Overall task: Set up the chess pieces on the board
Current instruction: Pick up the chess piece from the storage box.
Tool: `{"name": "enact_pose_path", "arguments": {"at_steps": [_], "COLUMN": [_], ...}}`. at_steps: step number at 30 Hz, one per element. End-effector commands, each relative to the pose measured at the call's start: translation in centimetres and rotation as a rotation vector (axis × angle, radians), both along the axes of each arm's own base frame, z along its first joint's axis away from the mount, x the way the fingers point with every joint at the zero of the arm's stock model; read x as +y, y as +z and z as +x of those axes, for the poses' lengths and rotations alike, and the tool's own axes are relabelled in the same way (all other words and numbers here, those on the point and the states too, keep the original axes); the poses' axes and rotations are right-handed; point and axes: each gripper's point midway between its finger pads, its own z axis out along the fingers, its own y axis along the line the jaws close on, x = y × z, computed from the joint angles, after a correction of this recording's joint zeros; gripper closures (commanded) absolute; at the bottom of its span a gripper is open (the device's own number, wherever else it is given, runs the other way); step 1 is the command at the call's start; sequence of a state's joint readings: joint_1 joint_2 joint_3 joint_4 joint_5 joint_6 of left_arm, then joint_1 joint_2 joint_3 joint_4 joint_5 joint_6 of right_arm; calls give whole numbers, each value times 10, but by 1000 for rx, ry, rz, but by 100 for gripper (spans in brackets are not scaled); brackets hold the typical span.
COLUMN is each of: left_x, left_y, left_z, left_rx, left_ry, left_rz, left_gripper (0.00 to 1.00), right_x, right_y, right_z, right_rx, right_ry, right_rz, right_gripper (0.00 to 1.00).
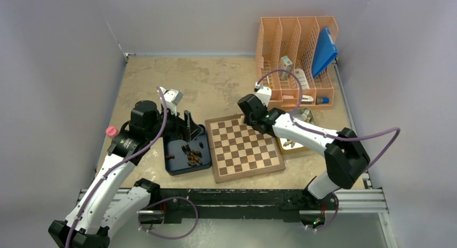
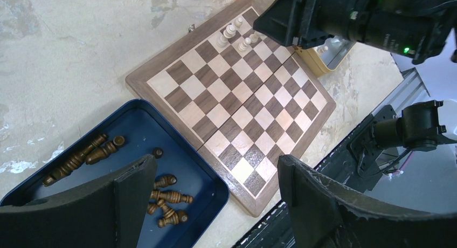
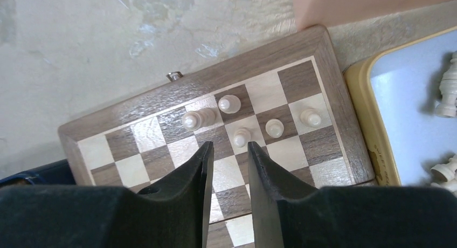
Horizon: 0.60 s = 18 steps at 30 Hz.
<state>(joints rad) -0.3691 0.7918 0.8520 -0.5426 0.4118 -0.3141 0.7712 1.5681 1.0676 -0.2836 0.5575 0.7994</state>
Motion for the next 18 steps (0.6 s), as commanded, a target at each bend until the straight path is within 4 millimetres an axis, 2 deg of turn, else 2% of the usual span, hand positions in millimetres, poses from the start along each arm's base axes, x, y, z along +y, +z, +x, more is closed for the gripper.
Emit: {"name": "enact_pose_path", "arguments": {"at_steps": [1, 4, 6, 12, 18], "left_x": [-2, -1, -1, -2, -3], "left_y": [4, 4, 5, 5, 5], "left_z": [1, 1, 0, 0, -1], "left_rx": [-20, -21, -26, -26, -25], "left_ry": [1, 1, 3, -3, -9], "left_rz": [-13, -14, -15, -17, -19], "left_gripper": [17, 17, 17, 17, 17], "right_x": [-11, -22, -36, -94, -144], "right_y": [33, 42, 45, 47, 47], "right_z": [8, 14, 20, 31, 27], "right_rx": [-83, -109, -116, -129, -142], "right_ry": [-47, -76, -112, -240, -353], "right_rz": [16, 27, 30, 18, 4], "right_gripper": [67, 67, 68, 68, 68]}}
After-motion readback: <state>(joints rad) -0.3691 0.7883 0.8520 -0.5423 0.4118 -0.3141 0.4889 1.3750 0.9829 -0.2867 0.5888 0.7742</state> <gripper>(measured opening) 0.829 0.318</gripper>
